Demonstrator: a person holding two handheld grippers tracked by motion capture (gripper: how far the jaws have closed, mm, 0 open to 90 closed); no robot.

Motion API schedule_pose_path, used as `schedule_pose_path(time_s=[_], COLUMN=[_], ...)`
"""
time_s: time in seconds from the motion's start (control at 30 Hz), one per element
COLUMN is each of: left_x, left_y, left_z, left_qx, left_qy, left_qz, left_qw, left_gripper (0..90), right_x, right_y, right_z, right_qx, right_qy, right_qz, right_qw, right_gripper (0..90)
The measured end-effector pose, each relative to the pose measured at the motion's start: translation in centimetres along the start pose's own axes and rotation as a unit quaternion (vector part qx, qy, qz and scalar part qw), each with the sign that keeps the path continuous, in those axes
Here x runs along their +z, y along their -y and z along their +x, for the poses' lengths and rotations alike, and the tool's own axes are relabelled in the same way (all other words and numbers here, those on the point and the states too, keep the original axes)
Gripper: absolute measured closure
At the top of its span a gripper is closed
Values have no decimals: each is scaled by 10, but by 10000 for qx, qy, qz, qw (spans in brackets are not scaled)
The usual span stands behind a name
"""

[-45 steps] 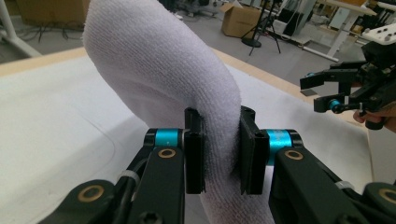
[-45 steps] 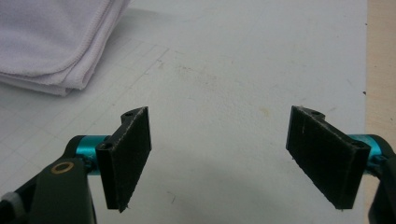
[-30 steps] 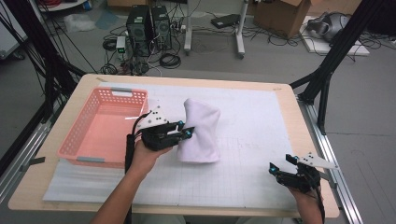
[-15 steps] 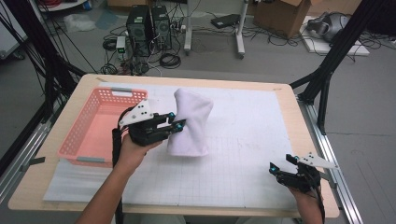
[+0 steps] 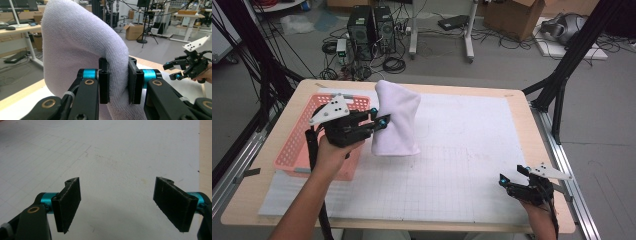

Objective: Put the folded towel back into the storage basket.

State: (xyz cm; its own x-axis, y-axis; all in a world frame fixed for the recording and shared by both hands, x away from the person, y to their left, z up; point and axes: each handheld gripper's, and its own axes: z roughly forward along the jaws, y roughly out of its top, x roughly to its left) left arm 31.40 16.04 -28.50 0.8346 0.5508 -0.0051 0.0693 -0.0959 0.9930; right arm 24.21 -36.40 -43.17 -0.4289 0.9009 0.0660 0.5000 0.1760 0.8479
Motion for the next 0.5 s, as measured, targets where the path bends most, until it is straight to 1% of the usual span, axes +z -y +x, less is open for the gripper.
schedule_pose_path(time_s=[0.03, 0.13, 0.37, 0.43, 0.47, 0.5], left_x=[0, -11, -31, -36, -36, -41], left_y=[0, -6, -8, -8, -8, -9], left_z=[0, 10, 26, 30, 30, 34], left_qx=[0, -6, -49, -71, -71, -66], left_qy=[0, -84, -225, -247, -247, -268], left_qz=[0, -38, -76, -103, -103, -128], left_qw=[10000, 10000, 9997, 9996, 9996, 9995], left_gripper=[751, 751, 751, 751, 751, 751], right_x=[0, 1, 0, 0, 0, 0], right_y=[0, 0, 0, 0, 0, 0], right_z=[0, 0, -1, -1, -1, -1], right_qx=[-6, -17, 26, 3, 6, 9], right_qy=[-1, 15, 35, 32, 34, 38], right_qz=[-15, -15, -26, -28, -23, -24], right_qw=[10000, 10000, 10000, 10000, 10000, 10000], right_gripper=[210, 210, 210, 210, 210, 210])
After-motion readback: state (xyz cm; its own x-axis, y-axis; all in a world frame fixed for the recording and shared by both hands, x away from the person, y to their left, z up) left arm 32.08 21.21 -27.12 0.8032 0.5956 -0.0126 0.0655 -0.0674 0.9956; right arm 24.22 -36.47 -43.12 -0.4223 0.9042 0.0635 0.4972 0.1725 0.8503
